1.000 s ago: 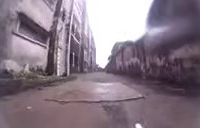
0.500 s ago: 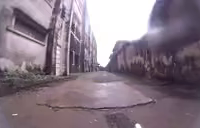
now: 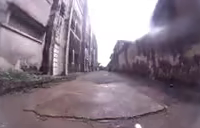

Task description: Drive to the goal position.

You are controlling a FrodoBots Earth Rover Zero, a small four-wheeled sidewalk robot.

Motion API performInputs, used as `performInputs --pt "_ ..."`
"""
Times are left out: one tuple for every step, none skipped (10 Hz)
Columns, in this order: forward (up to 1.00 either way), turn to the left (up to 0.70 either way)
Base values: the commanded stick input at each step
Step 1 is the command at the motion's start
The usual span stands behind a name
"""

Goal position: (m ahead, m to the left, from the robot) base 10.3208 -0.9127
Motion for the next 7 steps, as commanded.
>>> performInputs --pt "0.7 0.0" --pt "0.7 0.0" --pt "0.7 0.0" --pt "0.7 0.0" --pt "0.7 0.0" --pt "0.7 0.0" --pt "0.7 -0.21"
